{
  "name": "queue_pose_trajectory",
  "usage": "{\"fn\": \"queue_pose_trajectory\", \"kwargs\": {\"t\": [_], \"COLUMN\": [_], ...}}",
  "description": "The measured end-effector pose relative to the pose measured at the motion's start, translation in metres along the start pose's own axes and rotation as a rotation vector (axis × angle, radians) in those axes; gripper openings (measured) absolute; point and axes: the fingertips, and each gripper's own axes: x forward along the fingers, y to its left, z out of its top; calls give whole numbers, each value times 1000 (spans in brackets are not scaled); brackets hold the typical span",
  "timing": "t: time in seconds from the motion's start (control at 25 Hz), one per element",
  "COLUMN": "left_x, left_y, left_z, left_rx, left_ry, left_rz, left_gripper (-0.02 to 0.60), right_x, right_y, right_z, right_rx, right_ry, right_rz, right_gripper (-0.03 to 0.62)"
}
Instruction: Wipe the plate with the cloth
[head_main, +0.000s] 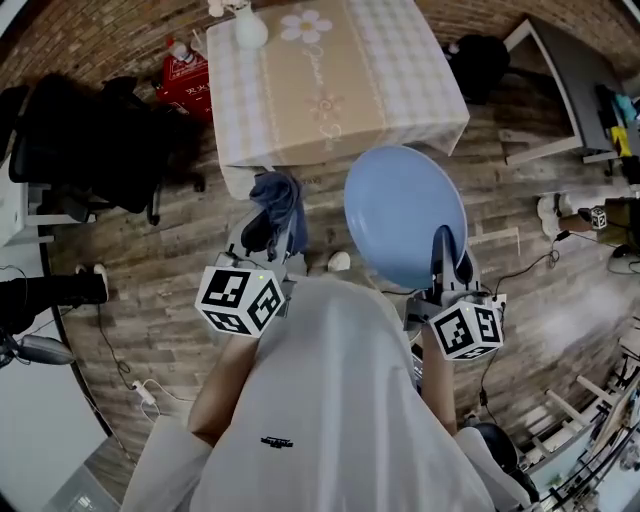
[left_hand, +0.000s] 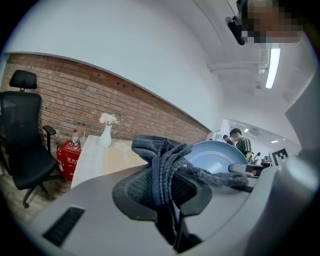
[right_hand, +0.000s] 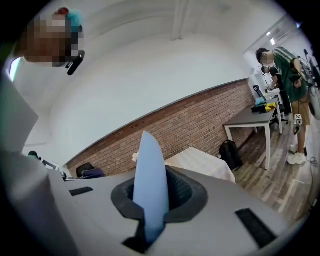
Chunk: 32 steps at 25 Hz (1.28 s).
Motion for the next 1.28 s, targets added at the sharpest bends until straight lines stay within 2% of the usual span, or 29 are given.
{"fn": "queue_pose_trajectory", "kwargs": {"t": [0.12, 0.32, 0.52, 0.68, 0.92, 1.28], "left_x": [5, 13, 31, 73, 142, 232], "left_y": [-6, -9, 0, 18, 50, 106], "left_z": [-4, -2, -1, 15, 54, 127], "left_rx": [-4, -17, -22, -31, -36, -37], "left_ry": [11, 5, 41, 44, 54, 70], "left_rz": [7, 14, 19, 6, -41, -127], "left_gripper": [61, 61, 61, 61, 61, 61], "right_x": [-4, -5, 1, 36, 97, 217], "right_y": [-16, -41, -59, -76, -74, -42], "right_z": [5, 5, 0, 13, 40, 75], "right_rx": [51, 74, 101, 103, 77, 49], "right_ry": [-21, -22, 0, -15, -30, -33], "right_rz": [-15, -83, -137, -187, -237, -267], "right_gripper": [60, 60, 60, 60, 60, 60]}}
